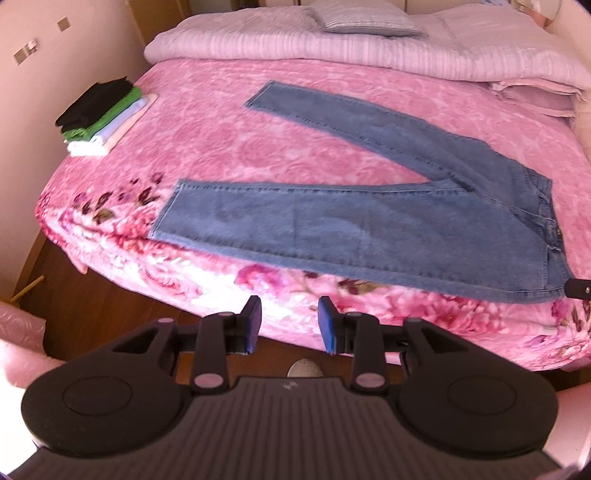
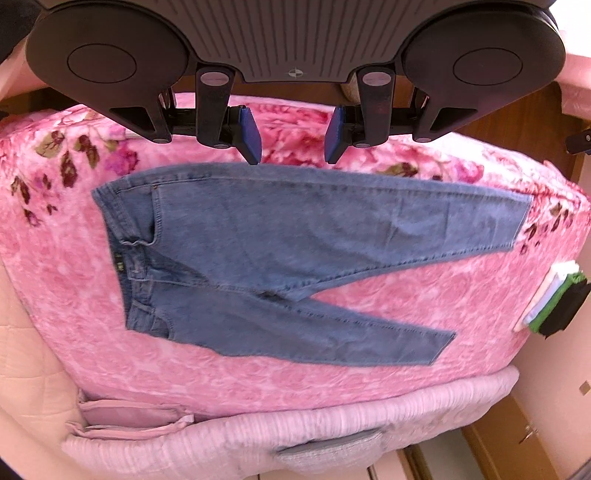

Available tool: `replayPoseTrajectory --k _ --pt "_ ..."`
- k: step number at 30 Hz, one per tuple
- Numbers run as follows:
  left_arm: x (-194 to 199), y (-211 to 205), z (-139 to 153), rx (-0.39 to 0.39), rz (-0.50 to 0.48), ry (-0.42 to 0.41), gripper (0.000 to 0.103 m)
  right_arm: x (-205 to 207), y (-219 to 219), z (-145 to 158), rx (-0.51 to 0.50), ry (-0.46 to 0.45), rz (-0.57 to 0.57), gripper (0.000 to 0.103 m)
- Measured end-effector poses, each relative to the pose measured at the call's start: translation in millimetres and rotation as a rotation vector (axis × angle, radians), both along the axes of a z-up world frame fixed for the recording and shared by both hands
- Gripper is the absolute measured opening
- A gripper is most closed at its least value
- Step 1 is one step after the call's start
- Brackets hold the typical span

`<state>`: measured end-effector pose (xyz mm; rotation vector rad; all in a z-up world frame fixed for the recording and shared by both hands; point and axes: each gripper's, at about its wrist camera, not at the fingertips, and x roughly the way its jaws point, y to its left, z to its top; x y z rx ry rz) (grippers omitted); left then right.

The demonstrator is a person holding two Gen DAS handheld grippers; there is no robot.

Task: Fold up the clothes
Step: 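Release the jeans and withdraw both grippers above the bed, then lower both grippers to the jeans leg hems and close on them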

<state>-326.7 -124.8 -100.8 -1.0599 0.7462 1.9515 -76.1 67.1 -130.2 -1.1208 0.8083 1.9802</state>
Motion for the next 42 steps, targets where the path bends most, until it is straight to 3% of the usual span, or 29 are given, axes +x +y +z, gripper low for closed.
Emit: replayPoseTrajectory --k 11,20,31,37,42 --pt "-10.6 -10.2 -3.2 -0.007 0.035 -0.011 0.029 -12.3 -6.0 -6.2 -0.014 -0.011 0.021 0.042" --pt "-18.5 27.2 -10.0 -0.001 -0.034 -0.032 0.029 -6.3 12.0 -8.4 -0.017 -0.027 -0.063 0.042" --pt "-70.8 156.8 -24.9 0.034 -0.255 -0.07 0.029 -28.4 74.6 -11.8 -0.024 -0.068 -0.284 0.042" --pt "-113.6 234.8 -23.6 0.101 -0.406 -0.074 0.029 -47.2 122.0 -2.2 0.008 0.025 -0.433 0.042" --pt "-120.7 285.5 -35.2 0.115 -0.555 -0.13 0.029 -40.9 135.0 3.9 0.067 0.12 -0.513 0.042"
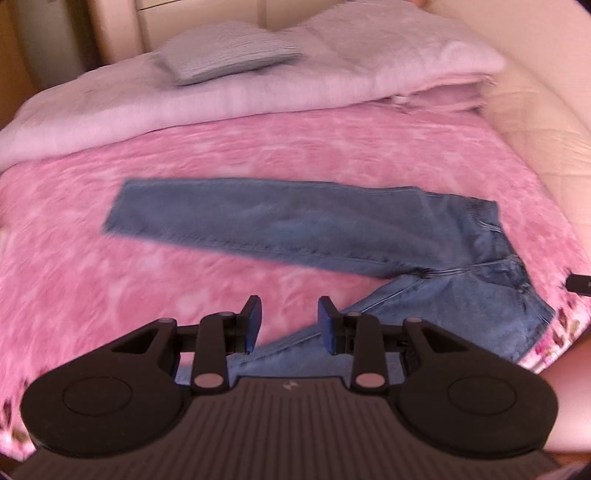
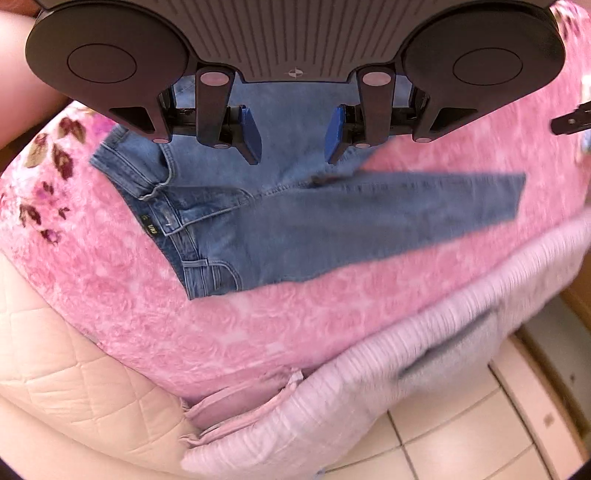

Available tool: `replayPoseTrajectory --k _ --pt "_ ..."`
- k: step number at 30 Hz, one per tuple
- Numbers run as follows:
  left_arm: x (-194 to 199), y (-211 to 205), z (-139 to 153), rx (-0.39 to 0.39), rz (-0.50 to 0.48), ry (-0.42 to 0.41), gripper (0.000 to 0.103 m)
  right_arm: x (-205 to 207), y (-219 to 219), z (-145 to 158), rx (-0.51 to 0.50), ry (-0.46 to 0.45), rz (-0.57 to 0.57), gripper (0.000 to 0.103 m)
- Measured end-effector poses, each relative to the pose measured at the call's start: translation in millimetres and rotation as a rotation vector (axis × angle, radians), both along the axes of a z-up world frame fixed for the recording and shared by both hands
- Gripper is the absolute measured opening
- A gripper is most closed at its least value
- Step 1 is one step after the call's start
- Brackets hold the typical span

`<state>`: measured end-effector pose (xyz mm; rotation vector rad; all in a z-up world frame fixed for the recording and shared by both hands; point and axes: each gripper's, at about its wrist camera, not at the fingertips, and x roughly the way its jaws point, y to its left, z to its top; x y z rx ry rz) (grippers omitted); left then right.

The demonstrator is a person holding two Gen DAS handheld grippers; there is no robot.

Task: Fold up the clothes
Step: 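Lower both grippers to the jeans leg hems and close on them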

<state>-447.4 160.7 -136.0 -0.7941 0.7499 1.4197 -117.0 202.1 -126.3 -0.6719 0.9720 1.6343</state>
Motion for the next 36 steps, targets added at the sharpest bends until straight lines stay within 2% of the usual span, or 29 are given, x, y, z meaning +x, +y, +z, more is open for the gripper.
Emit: replayPoseTrajectory --k 5,8,12,18,26,31,36 --pt "13.9 32.1 -18.7 -0.03 -0.074 -0.043 0.029 5.2 3.9 -19.3 -0.074 0.021 -0.07 0.042" --pt "23.0 45.2 -26.6 -0.035 -0.108 -0.06 0.029 8.4 8.8 -24.2 -0.076 0.043 -0.097 0.042" --pt "30.3 63.3 -34.7 -0.035 -0.125 -0.053 0.029 6.7 22.3 -32.2 -0.057 0.029 -0.053 0.042" --pt "30.9 87.4 -60.9 -0.044 -0.07 -0.06 0.029 10.4 70.3 -68.7 -0.094 -0.027 0.065 0.042" --pt "43.9 125.1 -132.0 -0.096 -0.012 -0.052 0.029 28.9 148.9 -139.6 -0.12 -0.144 0.217 0.042" --pt "54.0 166.3 -164.7 -0.064 -0.066 -0.049 0.029 32.1 202.0 -174.3 -0.102 -0.162 0.355 0.042" --pt "59.8 222.2 -201.3 -0.022 -0.209 0.005 0.029 23.1 254.0 -207.7 -0.082 -0.17 0.52 0.042"
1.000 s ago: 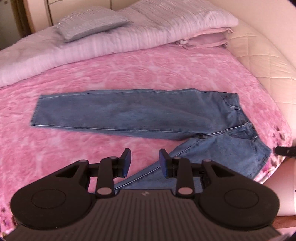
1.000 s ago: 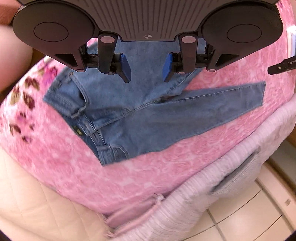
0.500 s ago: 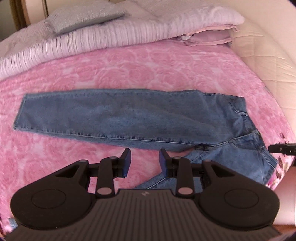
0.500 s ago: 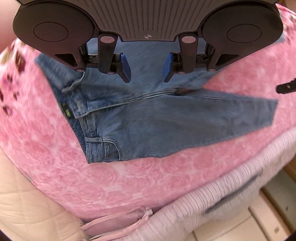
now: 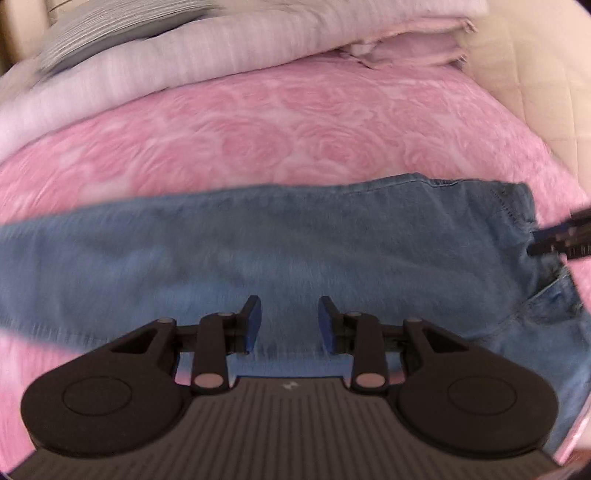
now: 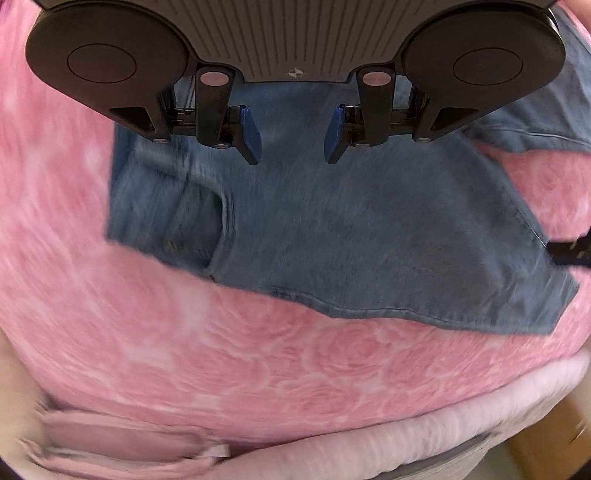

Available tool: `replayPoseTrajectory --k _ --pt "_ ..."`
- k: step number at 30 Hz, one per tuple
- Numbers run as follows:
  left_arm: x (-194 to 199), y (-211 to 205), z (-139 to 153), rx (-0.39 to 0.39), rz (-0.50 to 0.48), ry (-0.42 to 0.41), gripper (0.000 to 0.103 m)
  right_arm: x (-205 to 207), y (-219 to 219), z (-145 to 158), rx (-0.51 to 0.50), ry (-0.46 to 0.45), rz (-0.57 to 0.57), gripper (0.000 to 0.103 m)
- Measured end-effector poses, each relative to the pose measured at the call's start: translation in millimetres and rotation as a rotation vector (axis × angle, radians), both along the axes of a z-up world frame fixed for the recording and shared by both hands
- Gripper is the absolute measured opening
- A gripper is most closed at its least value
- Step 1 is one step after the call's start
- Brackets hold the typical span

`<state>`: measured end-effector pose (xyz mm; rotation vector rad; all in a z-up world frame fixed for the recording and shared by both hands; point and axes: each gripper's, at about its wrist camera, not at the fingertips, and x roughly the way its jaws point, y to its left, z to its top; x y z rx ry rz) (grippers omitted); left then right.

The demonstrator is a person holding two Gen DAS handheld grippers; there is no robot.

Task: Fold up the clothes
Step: 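Lower both grippers to the jeans leg hems and close on them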

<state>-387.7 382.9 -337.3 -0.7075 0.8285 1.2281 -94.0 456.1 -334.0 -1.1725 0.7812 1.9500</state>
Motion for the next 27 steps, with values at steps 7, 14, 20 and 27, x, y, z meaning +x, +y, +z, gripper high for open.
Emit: replayPoseTrajectory --k 7,14,20,27 --pt "-10.5 69.5 -39.2 0.019 -0.183 0.068 0.03 -26.3 62.8 -30.1 0.038 -0.021 0.197 0.043" --pt "-24.5 115.3 -55.0 0.029 -0.38 0.191 0.034 -60.9 111.4 -43.9 0.079 -0.091 0.403 0.082" --pt "-47.7 145.3 -66.4 -0.002 -0.492 0.246 0.046 -70.4 141.3 -67.8 -0.051 -0.133 0.495 0.082" --pt "-75.4 154.5 -72.7 -0.086 -0.546 0.221 0.056 -64.3 145.9 -66.2 -0.086 -0.129 0.527 0.07"
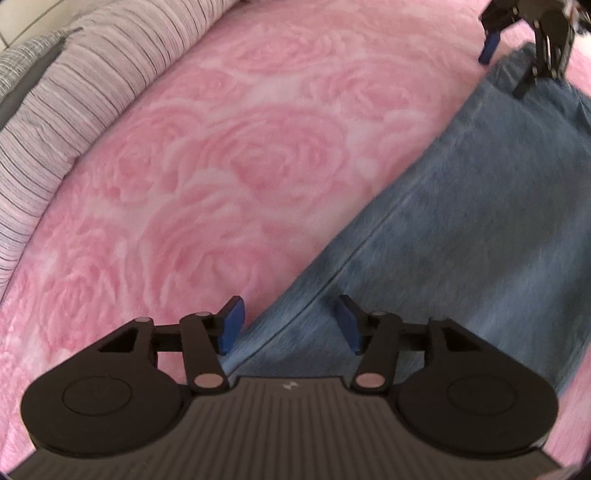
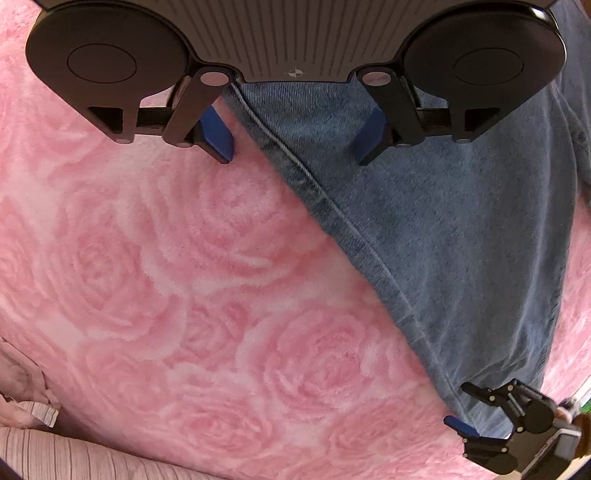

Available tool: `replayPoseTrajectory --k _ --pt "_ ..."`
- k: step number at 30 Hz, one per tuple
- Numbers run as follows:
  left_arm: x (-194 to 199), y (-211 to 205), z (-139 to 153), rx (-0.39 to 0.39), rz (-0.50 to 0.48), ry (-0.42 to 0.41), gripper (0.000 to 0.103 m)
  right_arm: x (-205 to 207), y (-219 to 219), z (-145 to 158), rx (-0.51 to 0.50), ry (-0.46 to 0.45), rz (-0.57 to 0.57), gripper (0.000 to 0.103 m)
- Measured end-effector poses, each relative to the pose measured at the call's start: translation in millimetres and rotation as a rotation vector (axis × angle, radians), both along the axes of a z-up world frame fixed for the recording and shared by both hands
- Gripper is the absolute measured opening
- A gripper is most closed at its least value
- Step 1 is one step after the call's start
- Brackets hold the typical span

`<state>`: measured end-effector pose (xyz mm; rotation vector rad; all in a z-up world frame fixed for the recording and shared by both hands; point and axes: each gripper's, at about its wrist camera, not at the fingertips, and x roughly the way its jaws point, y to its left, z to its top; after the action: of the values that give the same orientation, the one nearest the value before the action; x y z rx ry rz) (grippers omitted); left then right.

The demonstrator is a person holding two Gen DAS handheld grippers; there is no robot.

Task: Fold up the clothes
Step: 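Lower both grippers to the jeans leg hems and close on them, then lift the leg hems with both grippers and fold them over toward the waistband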

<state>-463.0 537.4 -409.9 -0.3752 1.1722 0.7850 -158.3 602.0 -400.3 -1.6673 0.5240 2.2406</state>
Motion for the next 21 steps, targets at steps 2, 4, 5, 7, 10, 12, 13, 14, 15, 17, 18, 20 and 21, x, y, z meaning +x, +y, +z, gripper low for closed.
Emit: replayPoseTrajectory --k 2,4,5,7,10,12,13,14,15,17,18,20,21 --pt "-5.5 6.0 -3.1 -0.037 0.007 -0.022 0.057 1.2 -0.5 0.7 -0.005 0.001 0.0 0.063" --pt "-7.0 11.1 -5.1 -0.068 0.012 -0.034 0.054 1.4 -2.2 2.1 -0.006 0.003 0.0 0.049" --pt "-6.7 10.7 -4.6 -0.074 0.008 -0.035 0.051 1.4 -3.1 2.7 -0.007 0.004 0.0 0.038" --pt "-2.6 3.6 -1.6 -0.068 -0.023 -0.035 0.026 2.8 -8.4 6.5 0.002 0.01 -0.003 0.021" --pt "6.0 -15.5 1.4 -0.016 -0.069 0.014 0.004 4.9 -25.1 15.7 0.067 0.013 -0.002 0.009" --pt "9.1 -34.5 8.6 0.039 -0.057 0.035 0.003 6.0 -42.2 26.1 0.147 0.011 -0.006 0.007" --pt "8.7 -48.3 17.9 0.076 -0.037 0.032 0.003 6.5 -52.0 34.1 0.194 0.014 -0.013 0.007" --pt "8.0 -62.6 27.8 0.114 -0.015 0.029 0.003 7.5 -62.8 43.6 0.247 0.022 -0.025 0.007" --pt "7.0 -84.3 41.2 0.141 0.016 0.016 0.003 8.8 -74.9 53.4 0.298 0.03 -0.03 0.007" --pt "4.8 -130.0 69.2 0.193 0.081 -0.012 0.003 10.7 -107.9 77.9 0.4 0.046 -0.036 0.007" --pt "3.7 -152.9 83.1 0.219 0.113 -0.026 0.003 11.2 -127.1 90.9 0.453 0.055 -0.036 0.007" --pt "1.5 -198.6 111.1 0.271 0.178 -0.053 0.003 12.1 -173.8 114.8 0.55 0.047 -0.014 0.007" --pt "1.8 -224.8 118.9 0.251 0.206 -0.075 0.003 12.5 -197.7 125.4 0.585 0.04 -0.009 0.006"
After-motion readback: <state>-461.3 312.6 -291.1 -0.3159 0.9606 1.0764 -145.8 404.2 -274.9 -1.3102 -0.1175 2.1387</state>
